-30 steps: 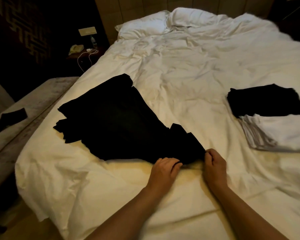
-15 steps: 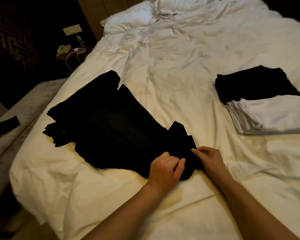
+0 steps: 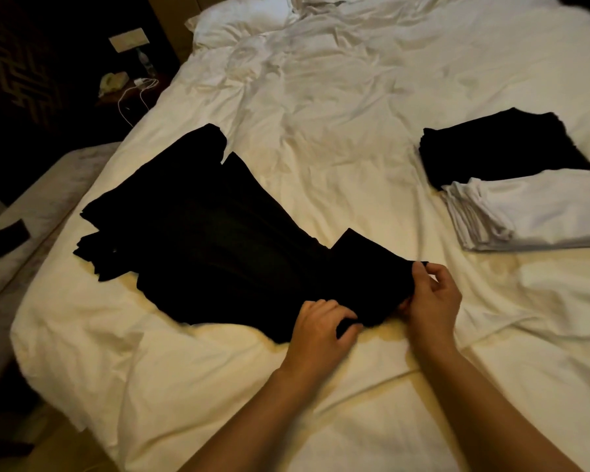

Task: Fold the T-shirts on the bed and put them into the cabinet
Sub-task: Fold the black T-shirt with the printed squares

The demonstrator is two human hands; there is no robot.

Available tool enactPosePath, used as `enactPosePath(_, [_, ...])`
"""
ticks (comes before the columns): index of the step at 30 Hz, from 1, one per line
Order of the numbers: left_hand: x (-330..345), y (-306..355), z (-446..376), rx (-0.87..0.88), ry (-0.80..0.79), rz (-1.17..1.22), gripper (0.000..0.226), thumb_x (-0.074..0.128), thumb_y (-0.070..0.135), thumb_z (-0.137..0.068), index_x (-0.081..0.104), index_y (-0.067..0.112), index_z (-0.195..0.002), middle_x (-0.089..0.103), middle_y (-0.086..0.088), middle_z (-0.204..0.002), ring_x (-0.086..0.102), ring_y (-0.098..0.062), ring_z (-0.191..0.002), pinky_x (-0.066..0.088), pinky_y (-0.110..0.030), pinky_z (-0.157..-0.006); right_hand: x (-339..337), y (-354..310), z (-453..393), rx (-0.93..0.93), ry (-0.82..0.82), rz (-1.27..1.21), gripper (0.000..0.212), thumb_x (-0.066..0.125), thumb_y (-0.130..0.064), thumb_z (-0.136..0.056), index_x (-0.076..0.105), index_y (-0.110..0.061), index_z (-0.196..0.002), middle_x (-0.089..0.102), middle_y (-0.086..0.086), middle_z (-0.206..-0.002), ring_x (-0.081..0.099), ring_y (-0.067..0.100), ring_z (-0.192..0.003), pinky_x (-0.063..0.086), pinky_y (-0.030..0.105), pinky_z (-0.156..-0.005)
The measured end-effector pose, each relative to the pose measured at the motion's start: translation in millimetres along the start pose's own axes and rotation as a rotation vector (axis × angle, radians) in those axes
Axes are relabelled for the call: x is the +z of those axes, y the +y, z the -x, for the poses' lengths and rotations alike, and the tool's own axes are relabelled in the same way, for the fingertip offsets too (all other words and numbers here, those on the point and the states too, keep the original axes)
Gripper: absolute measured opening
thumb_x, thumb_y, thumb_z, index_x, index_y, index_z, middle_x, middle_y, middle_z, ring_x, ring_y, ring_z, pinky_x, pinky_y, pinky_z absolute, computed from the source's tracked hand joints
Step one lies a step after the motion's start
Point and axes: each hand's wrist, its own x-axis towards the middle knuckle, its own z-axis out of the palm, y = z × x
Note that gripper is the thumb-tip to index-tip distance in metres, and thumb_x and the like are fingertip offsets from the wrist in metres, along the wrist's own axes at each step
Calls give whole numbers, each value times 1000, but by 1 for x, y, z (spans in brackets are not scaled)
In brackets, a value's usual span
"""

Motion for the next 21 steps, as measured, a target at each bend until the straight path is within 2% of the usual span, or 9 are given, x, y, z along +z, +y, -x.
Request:
enactPosePath(2, [-5,3,1,-45,70,81,24,66,41,-90,73,18,-92,68,9,-88,60,-8,-81,45,-22,-77,0,0,0,11,32,2,10,61,-22,-97,58,-20,-88,62,-3,-64,56,12,-52,48,39,-61])
enactPosePath(3, [-9,5,0,-69,83,126,26,64,42,-92,73,17,-94,68,8,-89,61,-7,-82,47,-22,-77,-1,0,1,-9,34,38,4,63,-18,-96,59,-19,-95,67,-3,-77,63,9,-64,53,41,-71])
enactPosePath(5, [-20,4,-2,-95,46,164,32,62,48,-93,72,18,-97,66,9,-91,59,-4,-84,46,-19,-78,-3,-2,8,-96,15,187,25,66,-15,-93,54,-18,-115,63,-1,-108,63,9,-97,51,38,-94])
enactPosePath(7, [-29,0,-2,-118,-47,134,35,59,55,-90,70,22,-99,64,13,-94,52,-1,-87,41,-15,-82,-3,-4,19,-285,-6,358,40,68,-15,-91,49,-16,-126,52,-1,-123,53,15,-114,43,32,-101])
enactPosePath(10, [-35,-12,9,-122,-74,65,28,54,48,-94,69,24,-97,65,14,-94,51,0,-89,38,-20,-87,6,-4,41,-565,-137,461,26,66,-14,-87,59,-12,-112,54,-3,-115,52,17,-110,40,26,-98])
enactPosePath(14, [-36,-36,36,-150,-46,-12,21,50,33,-95,68,22,-98,64,11,-93,57,-11,-91,38,-28,-88,16,14,68,-550,-535,556,12,61,-25,-88,66,-19,-97,59,-13,-95,57,8,-92,45,20,-82])
enactPosePath(17, [-44,-50,49,-154,-34,24,28,42,23,-93,68,18,-99,65,7,-98,58,-12,-97,37,-31,-103,25,33,86,-673,-764,705,23,60,-38,-86,68,-21,-100,64,-9,-95,58,9,-91,49,30,-79])
enactPosePath(19, [-52,-55,57,-181,-55,68,37,36,20,-89,68,15,-106,65,4,-107,55,-8,-108,22,-26,-118,32,45,97,-770,-858,860,37,59,-48,-82,66,-25,-109,63,-9,-102,56,11,-97,47,30,-80])
enactPosePath(21, [-59,-65,61,-217,-82,47,44,36,21,-85,67,14,-114,63,3,-117,50,-7,-119,11,-23,-122,37,55,104,-825,-853,1036,47,54,-55,-78,64,-28,-116,62,-10,-105,54,12,-98,46,29,-79])
